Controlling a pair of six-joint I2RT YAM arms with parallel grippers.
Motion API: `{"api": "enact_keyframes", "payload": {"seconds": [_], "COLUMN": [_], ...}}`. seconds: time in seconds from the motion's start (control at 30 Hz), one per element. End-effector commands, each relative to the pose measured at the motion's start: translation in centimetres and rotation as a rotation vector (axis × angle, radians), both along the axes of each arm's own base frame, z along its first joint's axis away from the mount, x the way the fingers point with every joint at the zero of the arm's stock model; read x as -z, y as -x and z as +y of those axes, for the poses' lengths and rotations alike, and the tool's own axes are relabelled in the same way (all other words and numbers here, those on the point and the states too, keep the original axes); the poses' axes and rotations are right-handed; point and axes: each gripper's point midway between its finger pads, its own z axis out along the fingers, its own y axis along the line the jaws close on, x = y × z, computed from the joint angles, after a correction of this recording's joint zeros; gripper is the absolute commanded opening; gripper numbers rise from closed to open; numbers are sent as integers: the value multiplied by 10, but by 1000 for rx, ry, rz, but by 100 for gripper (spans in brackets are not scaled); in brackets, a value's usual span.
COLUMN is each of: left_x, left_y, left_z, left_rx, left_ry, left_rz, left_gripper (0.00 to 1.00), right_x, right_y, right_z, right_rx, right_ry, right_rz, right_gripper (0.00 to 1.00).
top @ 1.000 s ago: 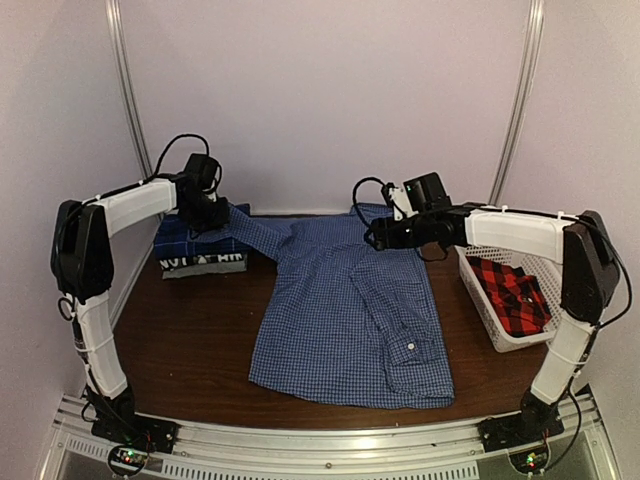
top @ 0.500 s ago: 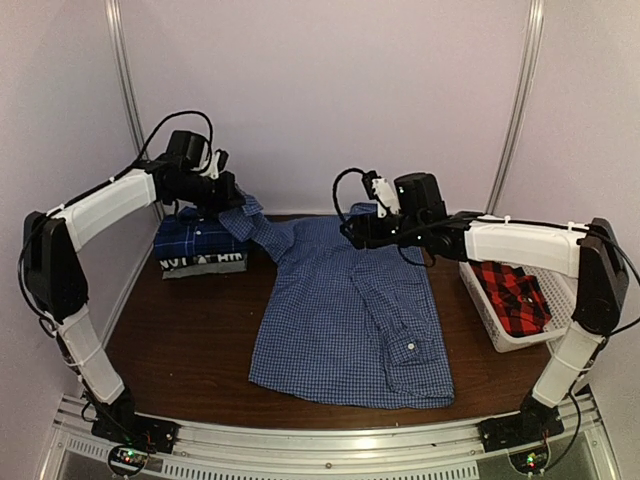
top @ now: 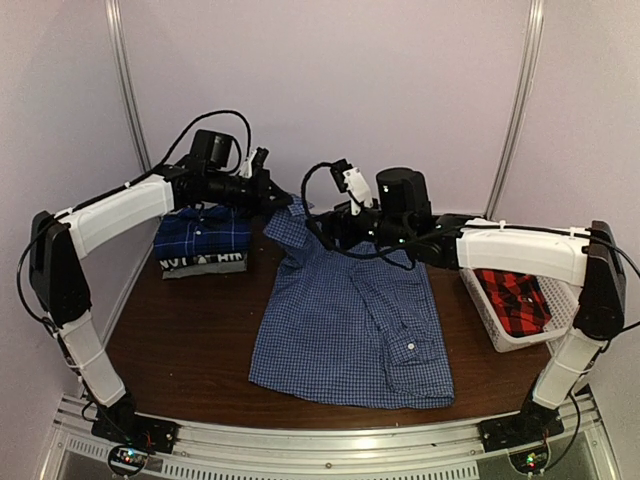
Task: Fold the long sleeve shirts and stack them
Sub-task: Pass from the left arm to the right
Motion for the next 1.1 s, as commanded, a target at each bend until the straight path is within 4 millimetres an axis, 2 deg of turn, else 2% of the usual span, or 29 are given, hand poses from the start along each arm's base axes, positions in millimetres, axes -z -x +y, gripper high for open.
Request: {"api": "enact_keyframes", "payload": {"seconds": [0.0,0.13,0.27,0.53,0.67,0.8,1.0,1.03,1.07], "left_x": [-3,-2,-2,-2,-4,-4,-5,-8,-11], "left_y": [1,4,7,12,14,16,14,14,13], "left_z": [-18,-24,-29,-37,-39,-40,-40,-40,-40], "left_rx": [41,52,65,89,96,104,99,96,95], "left_ry": [57,67,70,79,83,85,86,89,91], "left_rz": [-1,8,12,20,20,21,17,14,7], "left_gripper": [0,0,0,0,0,0,1,5,10], "right_x": [-21,-17,-15,4,14,11,3,2,0], "right_y": [-1,-8,-7,-16,-27,-34,-34,-35,-37], "right_z": [3,4,12,26,28,25,23,22,19], "right_rx": [35,48,25,27,61,99,109,113,122], "right_ry": [44,117,157,239,267,254,222,215,206], "right_rz": [-131,-181,-216,-216,-200,-195,-187,-181,-175], "right_gripper": [87,88,88,88,82,61,8,1,0]}}
